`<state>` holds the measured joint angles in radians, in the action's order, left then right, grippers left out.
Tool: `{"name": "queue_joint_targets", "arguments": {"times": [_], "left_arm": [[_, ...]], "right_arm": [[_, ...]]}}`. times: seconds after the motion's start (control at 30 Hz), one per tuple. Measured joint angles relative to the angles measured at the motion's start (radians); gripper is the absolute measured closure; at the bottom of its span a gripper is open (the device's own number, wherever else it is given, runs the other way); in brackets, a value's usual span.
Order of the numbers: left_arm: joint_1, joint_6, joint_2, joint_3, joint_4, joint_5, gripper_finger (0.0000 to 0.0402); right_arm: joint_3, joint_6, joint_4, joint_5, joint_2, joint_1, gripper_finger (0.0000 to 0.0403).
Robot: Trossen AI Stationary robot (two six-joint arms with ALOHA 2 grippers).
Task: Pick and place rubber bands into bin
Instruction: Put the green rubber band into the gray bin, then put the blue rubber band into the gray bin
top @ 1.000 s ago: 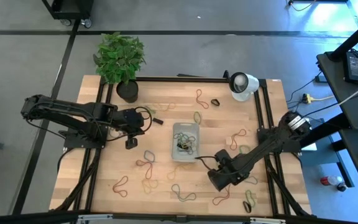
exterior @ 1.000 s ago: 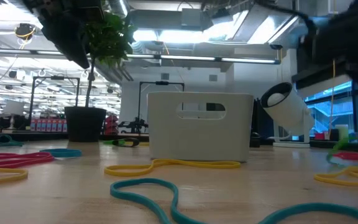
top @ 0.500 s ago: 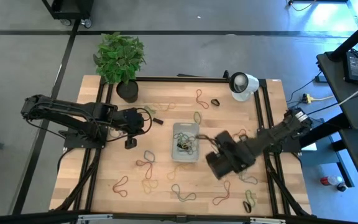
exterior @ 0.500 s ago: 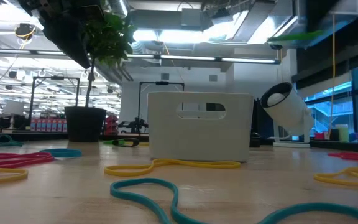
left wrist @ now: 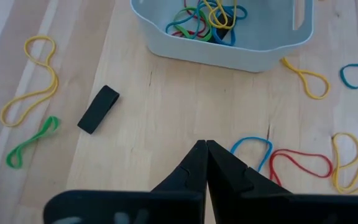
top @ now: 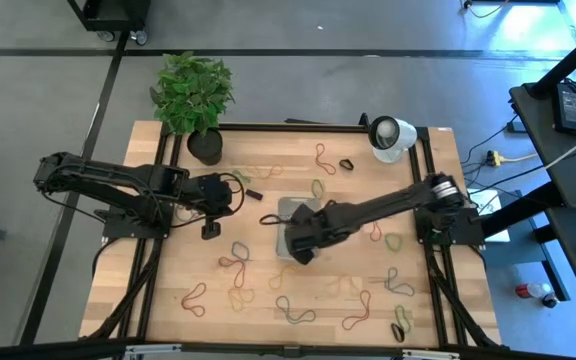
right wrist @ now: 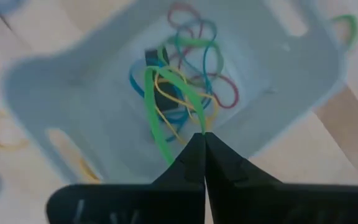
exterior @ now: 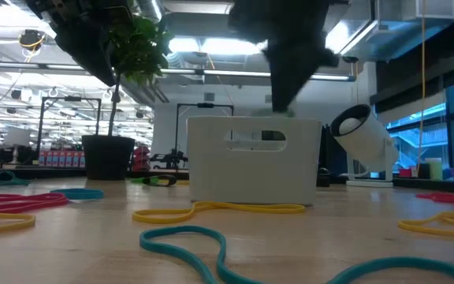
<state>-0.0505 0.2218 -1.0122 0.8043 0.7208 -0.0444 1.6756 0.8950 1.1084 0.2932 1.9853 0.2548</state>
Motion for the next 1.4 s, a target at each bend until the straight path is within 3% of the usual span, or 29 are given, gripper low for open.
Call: {"name": "queue_joint_targets", "arguments": {"times": [0.4, 0.8, 1.07, 1.23, 1.4], "left_arm": [[0.0, 0.0, 0.0, 0.0, -0.005, 0.0, 0.04], [0.0, 0.004, 0.0, 0.0, -0.008, -0.009, 0.0399], [0.0, 0.004, 0.0, 0.0, -0.009, -0.044, 0.04], [0.0, 0.004, 0.0, 0.0, -0.019, -0.049, 0.0396], [-0.003, 0.017, 0.0, 0.0, -0.06, -0.049, 0.04]], "right_arm": [[-0.001, -0.115, -0.119, -0.078, 0.119, -0.044, 0.0377], [-0.001, -0.15, -0.115, -0.079, 0.118, -0.046, 0.0288], [0.0, -0.269, -0.114, -0.113, 0.088, -0.049, 0.0239], [0.0, -0.357, -0.105, -0.109, 0.029, -0.049, 0.0242], [-0.002, -0.428, -0.021, 0.031, -0.084, -0.03, 0.0276]]}}
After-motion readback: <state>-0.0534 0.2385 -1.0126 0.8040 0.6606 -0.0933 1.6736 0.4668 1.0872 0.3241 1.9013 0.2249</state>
